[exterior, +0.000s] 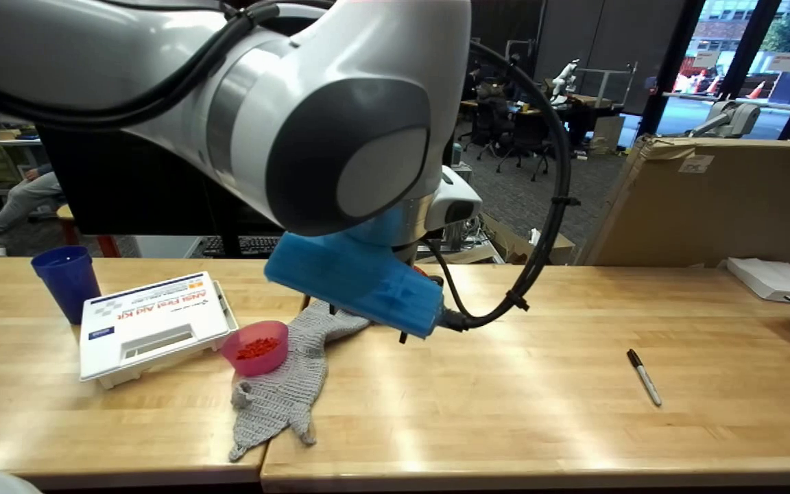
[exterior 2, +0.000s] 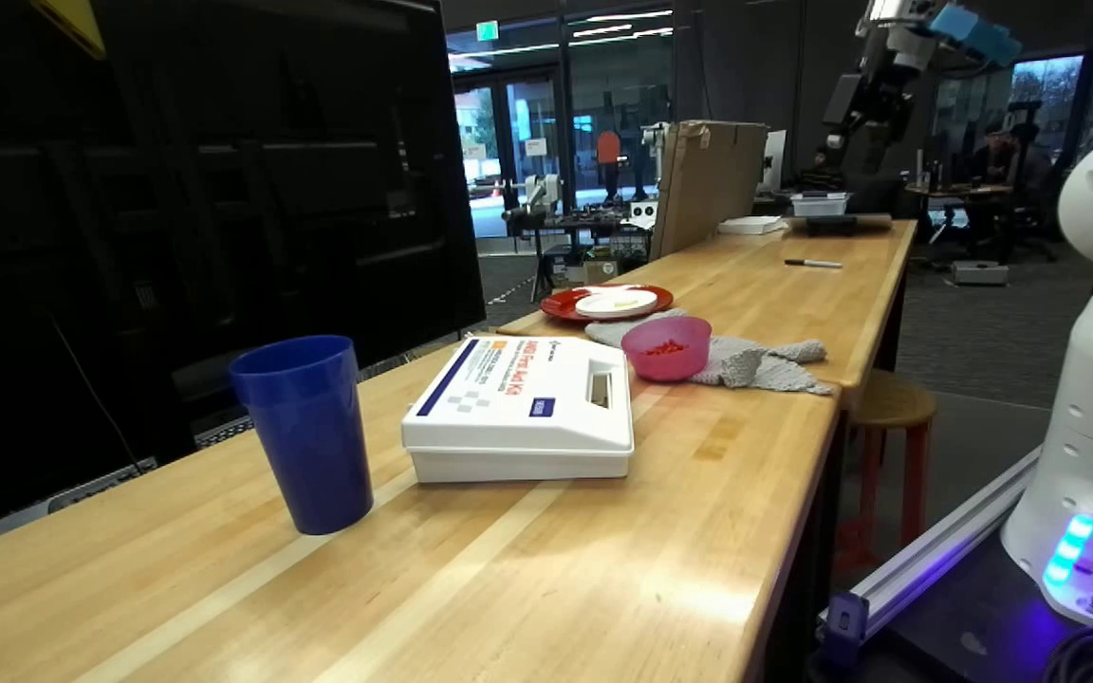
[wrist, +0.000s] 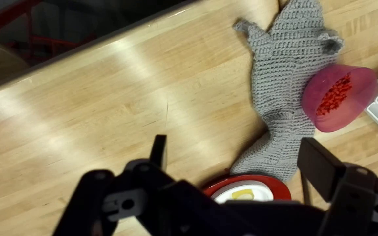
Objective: Remove the lid from the box
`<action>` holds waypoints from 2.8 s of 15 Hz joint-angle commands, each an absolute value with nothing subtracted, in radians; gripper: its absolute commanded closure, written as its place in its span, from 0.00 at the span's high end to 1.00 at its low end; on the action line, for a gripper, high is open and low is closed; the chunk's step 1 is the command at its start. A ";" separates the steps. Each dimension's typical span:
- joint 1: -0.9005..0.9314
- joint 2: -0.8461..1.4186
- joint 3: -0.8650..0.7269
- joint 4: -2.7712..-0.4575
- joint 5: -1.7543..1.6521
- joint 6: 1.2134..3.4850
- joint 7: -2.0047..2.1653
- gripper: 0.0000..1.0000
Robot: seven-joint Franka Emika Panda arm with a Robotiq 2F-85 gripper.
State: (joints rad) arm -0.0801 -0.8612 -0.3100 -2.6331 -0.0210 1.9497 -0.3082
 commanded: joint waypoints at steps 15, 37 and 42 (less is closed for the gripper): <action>0.258 -0.806 -0.168 -2.735 0.188 1.853 -0.564 1.00; 0.460 -0.686 0.005 -2.676 0.200 1.868 -1.102 1.00; 0.518 -0.583 0.065 -2.644 0.189 1.978 -1.286 1.00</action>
